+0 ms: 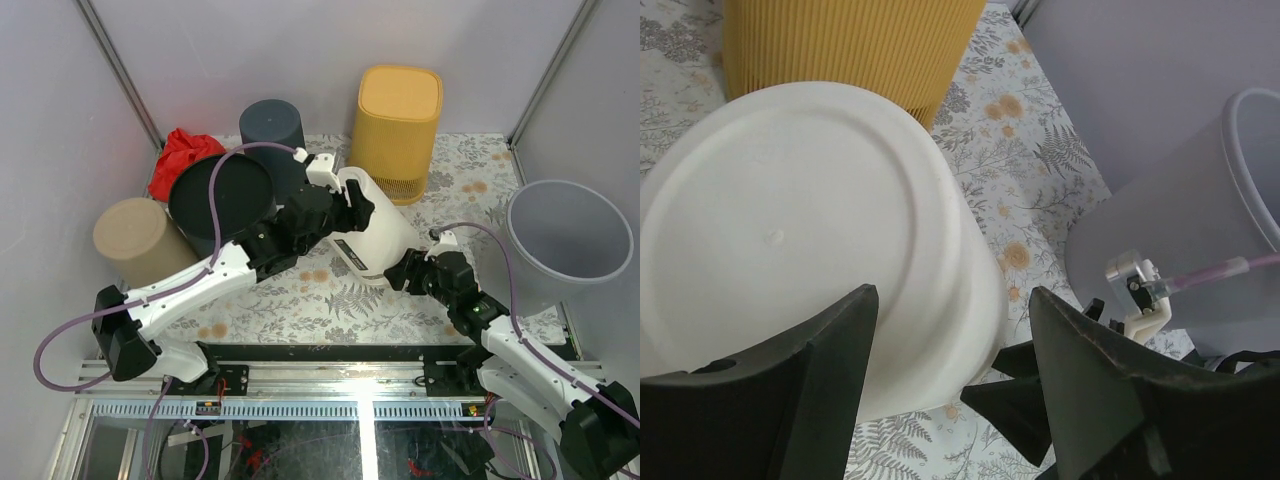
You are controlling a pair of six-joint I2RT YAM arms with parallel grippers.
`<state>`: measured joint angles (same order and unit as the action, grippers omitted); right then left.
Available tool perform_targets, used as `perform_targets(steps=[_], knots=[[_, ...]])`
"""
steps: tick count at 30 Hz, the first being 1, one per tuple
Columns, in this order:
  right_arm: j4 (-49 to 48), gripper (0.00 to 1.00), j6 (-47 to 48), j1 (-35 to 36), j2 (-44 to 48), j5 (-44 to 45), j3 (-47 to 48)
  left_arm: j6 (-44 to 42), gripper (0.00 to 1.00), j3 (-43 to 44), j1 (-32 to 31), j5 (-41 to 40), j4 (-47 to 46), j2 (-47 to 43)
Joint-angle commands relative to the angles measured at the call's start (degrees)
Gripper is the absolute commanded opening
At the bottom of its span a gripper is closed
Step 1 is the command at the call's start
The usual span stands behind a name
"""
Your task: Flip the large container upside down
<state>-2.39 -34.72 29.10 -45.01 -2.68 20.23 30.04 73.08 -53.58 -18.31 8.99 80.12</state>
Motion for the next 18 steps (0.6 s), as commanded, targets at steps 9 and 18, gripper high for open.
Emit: perform_targets(steps=[9, 18], knots=[[-24.69, 0.68, -3.77, 0.87, 0.91, -0.23, -5.51, -0.41, 0.61, 4.24, -3.42, 2.69, 1.92, 5.71], [-28.87, 0.69, -4.34, 0.89, -0.11, 0.21, -8.74, -0.77, 0.61, 9.31, -6.25, 0.50, 4.25, 10.74]])
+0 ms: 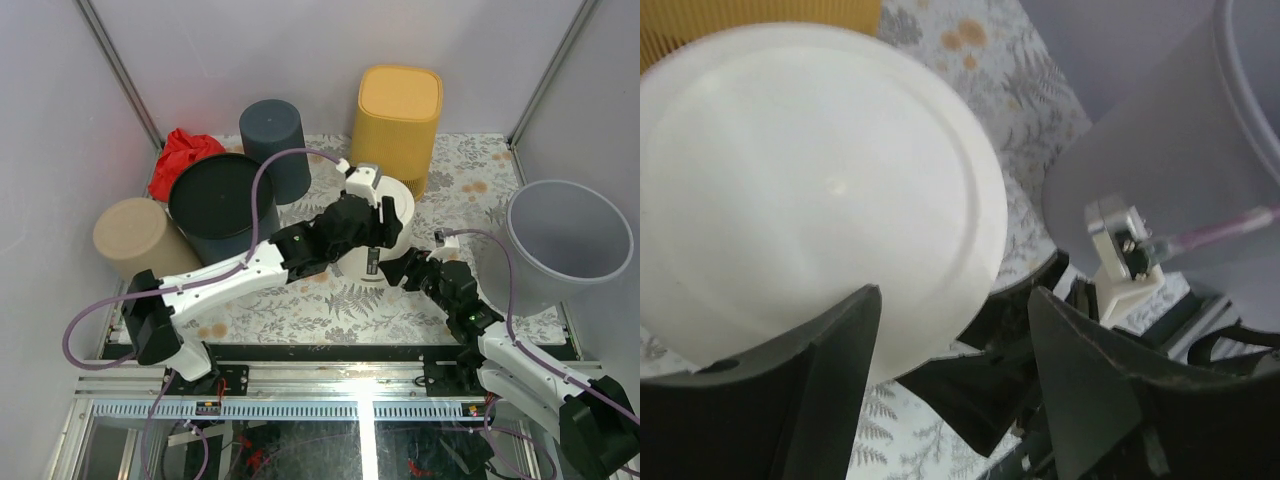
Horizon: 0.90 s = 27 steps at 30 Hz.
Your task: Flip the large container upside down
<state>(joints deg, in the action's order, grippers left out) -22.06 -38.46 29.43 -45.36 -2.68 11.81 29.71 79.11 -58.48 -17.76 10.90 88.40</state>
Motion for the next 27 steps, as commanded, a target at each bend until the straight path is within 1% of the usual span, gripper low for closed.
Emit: perform_targets(steps=[1, 7, 11, 14, 18, 22, 27], knots=[[-9.10, 0.69, -0.37, 0.54, 0.34, 0.22, -0.42, -0.49, 0.61, 3.92, -1.70, -0.42, 2.64, 2.93], [-5.21, 0.70, 0.97, 0.56, 3.29, 1.27, 0.36, -0.27, 0.61, 4.50, -2.34, -2.45, 3.08, 2.25], [-1.80, 0.69, 2.06, 0.58, 4.01, 1.47, 1.76, -0.69, 0.62, 3.53, -2.33, -3.14, 3.14, -0.93], [2.01, 0.70, 3.68, 0.54, 3.69, 1.84, 3.72, -0.92, 0.62, 1.25, -2.43, -3.44, 3.21, -4.76], [6.70, 0.69, 6.13, 0.54, 2.44, 1.49, 7.16, -0.68, 0.62, -5.75, -2.63, -4.66, 1.86, -12.37], [8.82, 0.70, 8.58, 0.55, 1.10, 1.88, 9.68, -0.09, 0.63, -15.40, -2.64, -6.32, -1.32, -21.87], [9.39, 0.71, 9.74, 0.55, -4.63, 2.59, 13.43, 0.43, 0.64, -24.39, -2.67, -8.76, -1.77, -32.41]])
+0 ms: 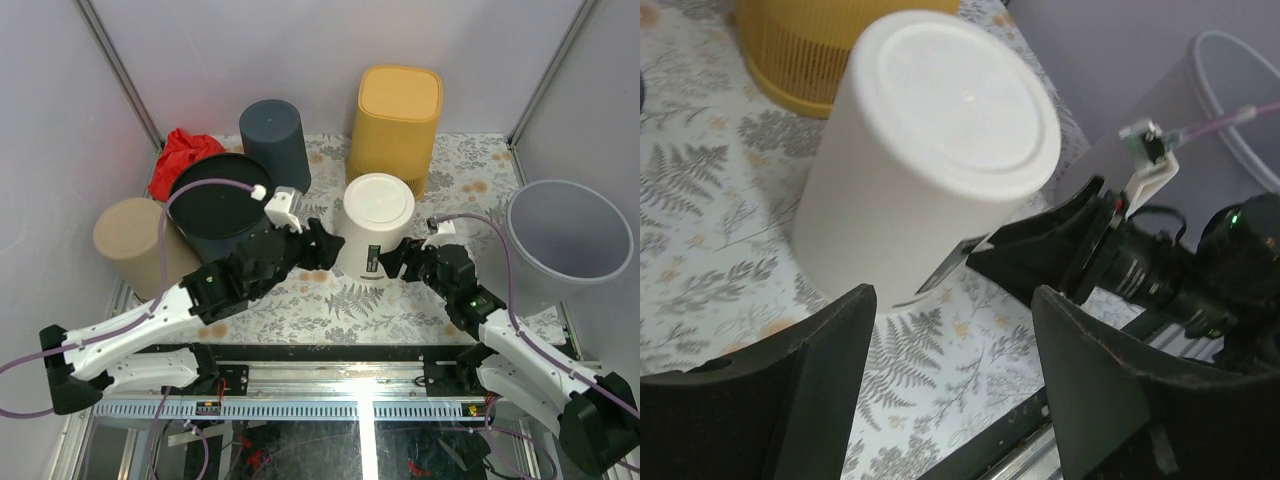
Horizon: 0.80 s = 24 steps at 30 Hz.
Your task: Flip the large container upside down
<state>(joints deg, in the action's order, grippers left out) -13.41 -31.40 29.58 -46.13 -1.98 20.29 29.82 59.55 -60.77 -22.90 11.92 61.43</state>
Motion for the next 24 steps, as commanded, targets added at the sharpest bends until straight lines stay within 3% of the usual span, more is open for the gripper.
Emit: perform_targets(steps=[1, 5, 10, 18, 24], knots=[[0.71, 0.70, 2.50, 0.43, -4.91, 1.08, 5.46, 0.32, 0.64, -5.86, -0.36, -4.23, -2.41, -7.01], [-0.47, 0.71, 1.17, 0.88, -6.47, 0.37, 5.02, 0.83, 0.65, -10.49, -0.38, -7.62, -2.27, -13.11], [3.81, 0.71, 1.72, 1.00, -0.42, 1.80, 3.82, 2.52, 0.66, -15.19, -0.39, -10.21, -4.51, -14.66], [15.15, 0.72, 5.32, 1.00, 11.84, 3.82, 2.22, 4.93, 0.67, -16.44, -0.18, -11.61, -10.69, -5.27], [14.88, 0.73, 4.02, 1.01, 19.76, 6.48, -1.66, 7.90, 0.66, -14.12, 0.75, -15.20, -11.63, 4.76]])
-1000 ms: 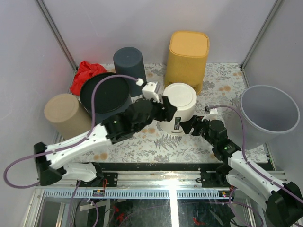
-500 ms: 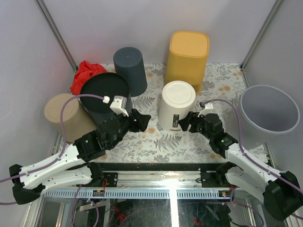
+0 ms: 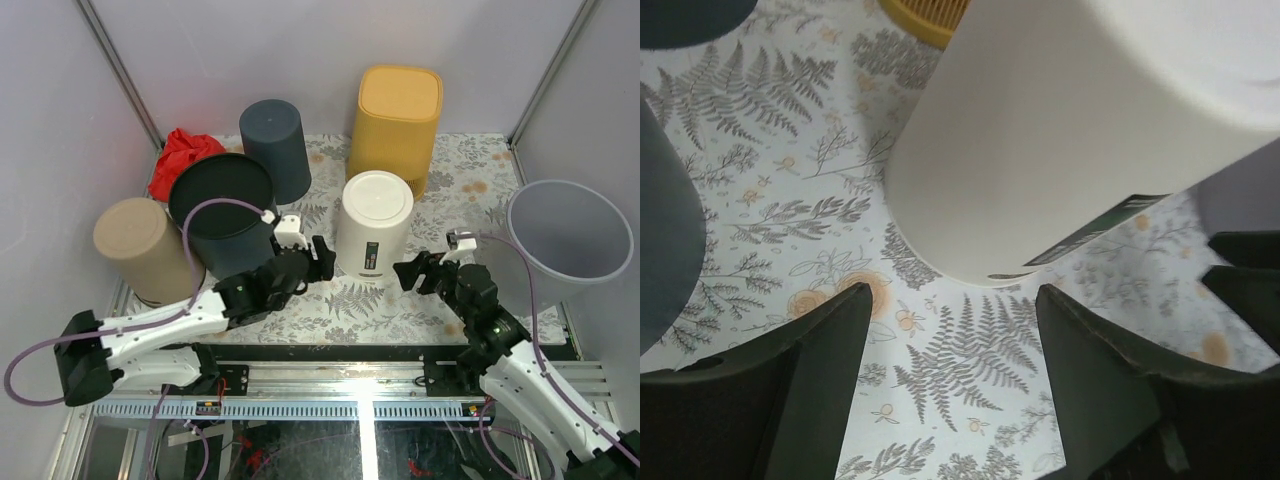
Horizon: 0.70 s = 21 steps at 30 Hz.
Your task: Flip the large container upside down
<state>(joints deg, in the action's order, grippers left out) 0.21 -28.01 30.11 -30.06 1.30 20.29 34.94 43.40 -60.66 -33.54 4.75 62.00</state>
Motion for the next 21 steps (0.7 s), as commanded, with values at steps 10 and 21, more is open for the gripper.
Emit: perform_targets(steps=[10, 21], knots=[[1.99, 0.73, -0.01, 0.48, 13.69, 2.18, -5.51, 4.17, 0.66, 9.00, 4.92, -4.51, -6.52, 19.87], [3.26, 0.74, -0.41, 0.48, 18.46, 1.07, -6.54, 2.19, 0.66, 21.47, 5.46, 3.65, -11.52, 36.52]])
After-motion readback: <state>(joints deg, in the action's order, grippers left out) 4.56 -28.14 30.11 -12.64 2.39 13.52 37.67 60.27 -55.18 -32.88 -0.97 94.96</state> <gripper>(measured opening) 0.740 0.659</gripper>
